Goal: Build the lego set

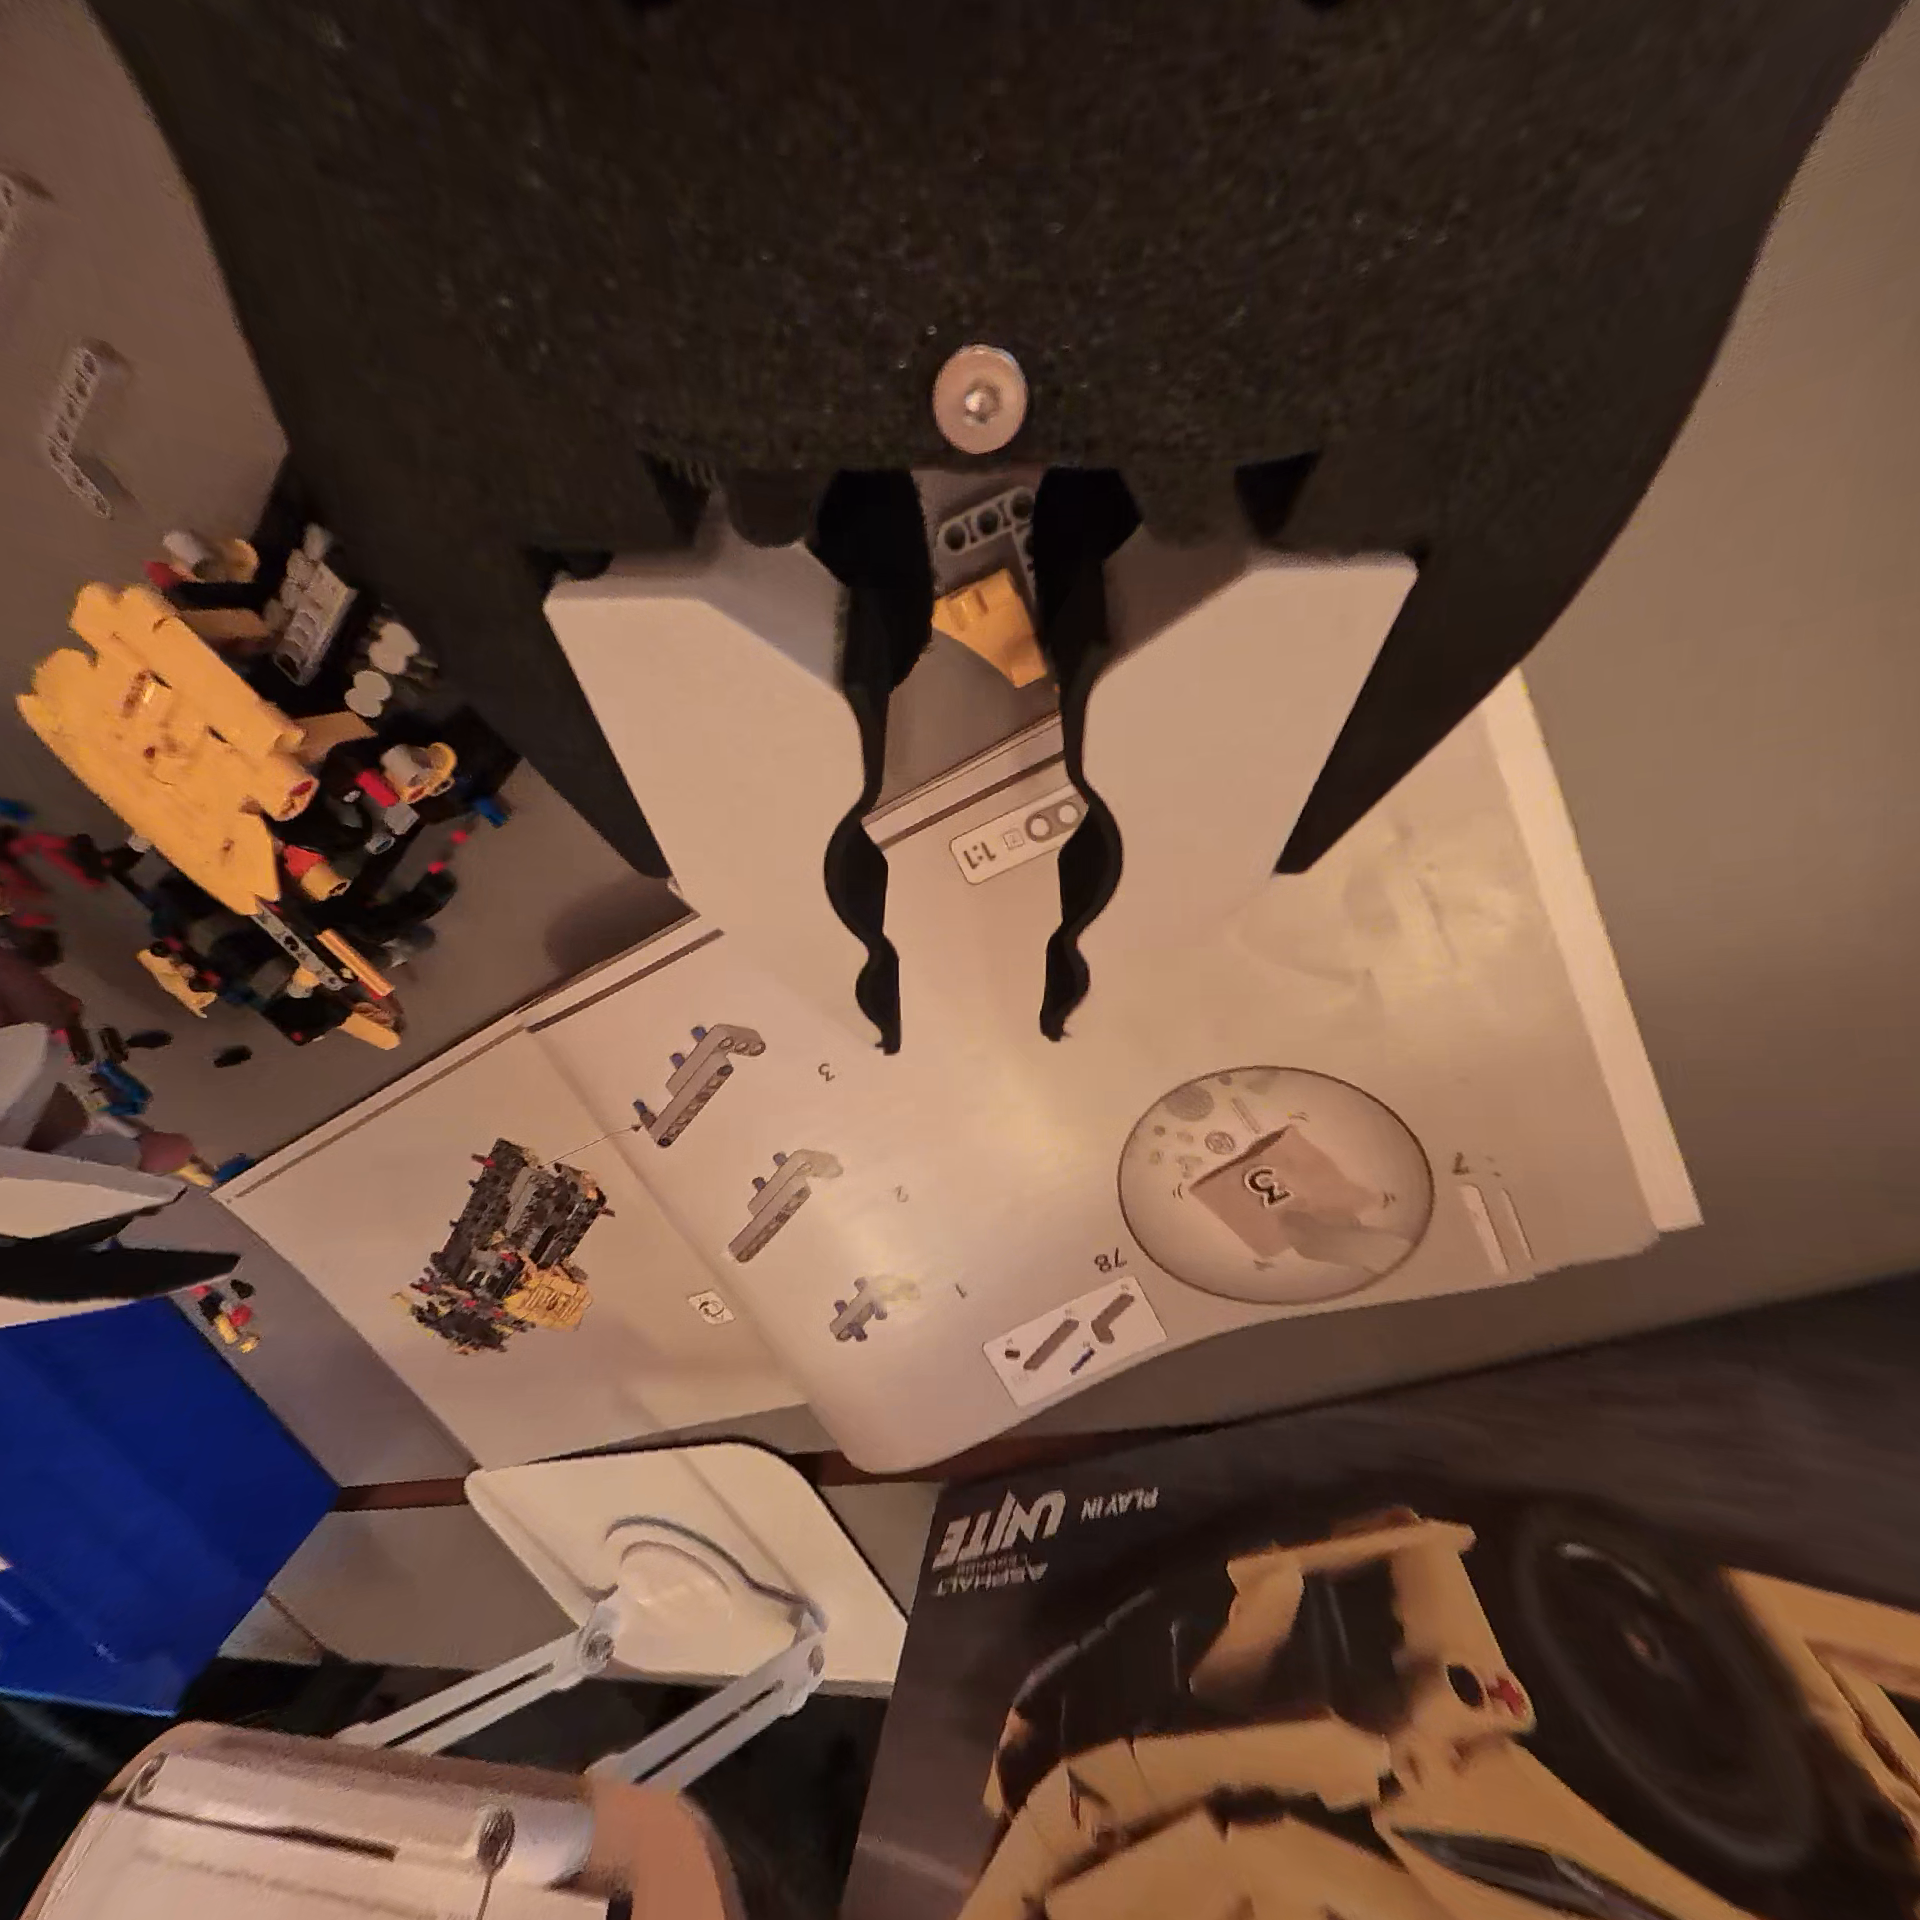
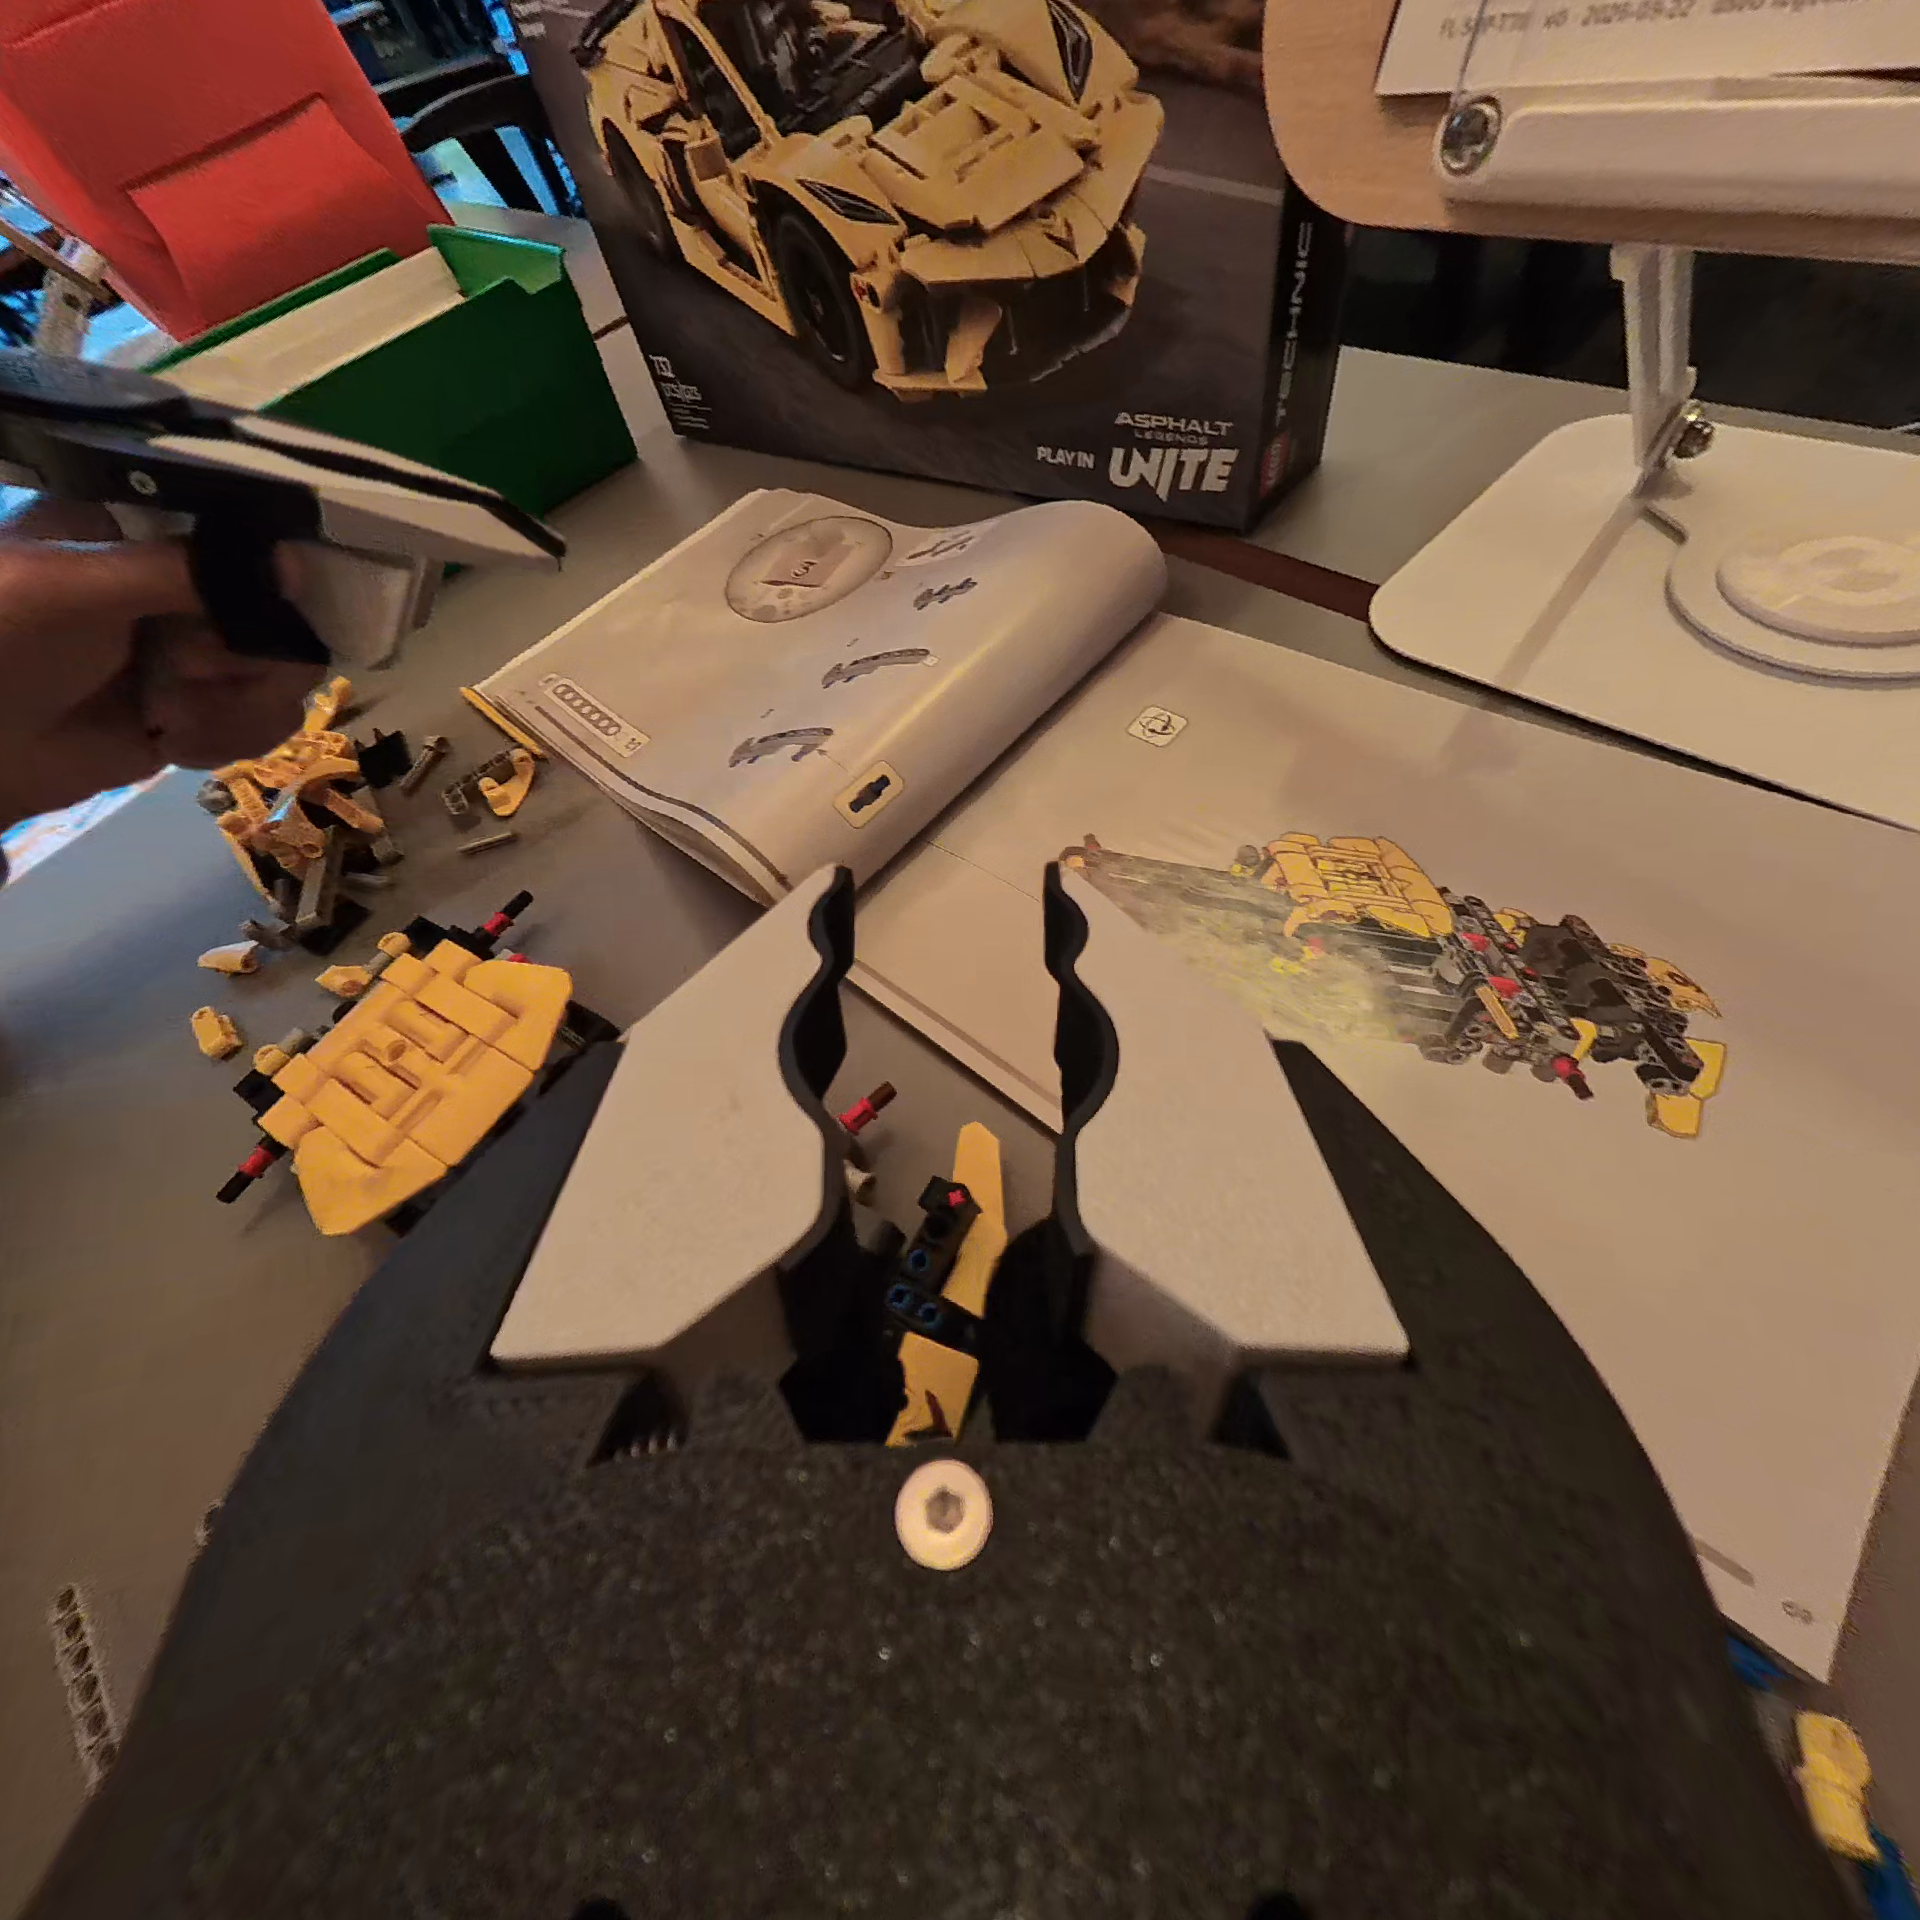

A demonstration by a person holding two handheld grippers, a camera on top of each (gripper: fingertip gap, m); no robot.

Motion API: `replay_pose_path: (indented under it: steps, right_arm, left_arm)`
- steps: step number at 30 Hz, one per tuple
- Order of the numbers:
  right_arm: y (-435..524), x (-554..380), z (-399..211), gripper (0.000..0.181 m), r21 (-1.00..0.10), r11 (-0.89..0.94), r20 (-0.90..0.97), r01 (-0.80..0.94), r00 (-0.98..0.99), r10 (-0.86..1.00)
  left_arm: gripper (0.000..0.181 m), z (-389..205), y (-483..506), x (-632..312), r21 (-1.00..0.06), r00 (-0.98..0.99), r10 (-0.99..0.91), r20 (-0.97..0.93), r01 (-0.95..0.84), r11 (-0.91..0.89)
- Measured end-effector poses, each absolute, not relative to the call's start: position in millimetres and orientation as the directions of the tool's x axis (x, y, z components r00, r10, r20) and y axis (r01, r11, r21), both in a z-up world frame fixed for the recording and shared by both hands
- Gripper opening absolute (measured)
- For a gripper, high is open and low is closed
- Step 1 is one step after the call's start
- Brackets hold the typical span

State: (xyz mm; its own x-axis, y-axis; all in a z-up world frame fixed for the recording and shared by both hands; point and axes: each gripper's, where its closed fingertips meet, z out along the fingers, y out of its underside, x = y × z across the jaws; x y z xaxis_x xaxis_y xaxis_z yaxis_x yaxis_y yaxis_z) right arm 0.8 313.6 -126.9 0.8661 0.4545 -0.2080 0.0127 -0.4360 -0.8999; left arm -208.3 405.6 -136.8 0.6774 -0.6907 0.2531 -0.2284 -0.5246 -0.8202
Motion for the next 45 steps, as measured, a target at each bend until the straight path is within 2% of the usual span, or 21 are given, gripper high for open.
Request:
replay_pose_path:
  steps: [7,11,14,16,20,22,29,38,41,45]
  right_arm:
    - [311,-2,-130,0.035,-0.893,-0.447,-0.168,0.056,0.88,0.445]
    - [312,-4,-137,0.04,-0.881,-0.467,-0.146,0.079,0.893,0.426]
    - [314,18,-143,0.049,-0.845,-0.532,-0.151,0.057,0.928,0.34]
    - [309,43,-134,0.043,-0.842,-0.537,-0.131,0.049,0.947,0.293]
    - [269,128,-101,0.04,-0.834,-0.545,0.057,0.085,0.996,0.068]
    - [241,155,-105,0.037,-0.805,-0.589,0.087,0.072,0.996,0.003]
    - [167,157,-165,0.034,-0.712,-0.701,0.006,0.037,0.999,0.046]
    - [127,157,-180,0.032,-0.73,-0.683,-0.074,-0.041,0.997,0.019]
    - [143,164,-177,0.03,-0.744,-0.656,-0.103,-0.127,0.992,-0.075]
    - [178,176,-192,0.027,-0.688,-0.684,-0.081,-0.241,0.963,-0.258]
  left_arm:
    - [0.028,-133,382,-195,-0.818,0.627,-0.704,0.335,-0.178,-0.547]
    - [0.024,-133,376,-190,-0.841,0.612,-0.722,0.322,-0.165,-0.515]
    - [0.024,-143,377,-189,-0.842,0.624,-0.728,0.285,-0.201,-0.501]
    - [0.024,-145,377,-189,-0.847,0.623,-0.734,0.269,-0.21,-0.489]
    - [0.024,-146,374,-186,-0.855,0.617,-0.748,0.244,-0.228,-0.466]
    - [0.024,-147,372,-183,-0.858,0.611,-0.757,0.233,-0.238,-0.456]
    - [0.024,-149,375,-183,-0.865,0.618,-0.759,0.203,-0.251,-0.435]
    - [0.023,-143,383,-195,-0.872,0.643,-0.733,0.221,-0.206,-0.444]
    - [0.022,-139,383,-195,-0.88,0.647,-0.734,0.206,-0.205,-0.428]
    - [0.022,-136,382,-194,-0.887,0.647,-0.737,0.195,-0.204,-0.414]
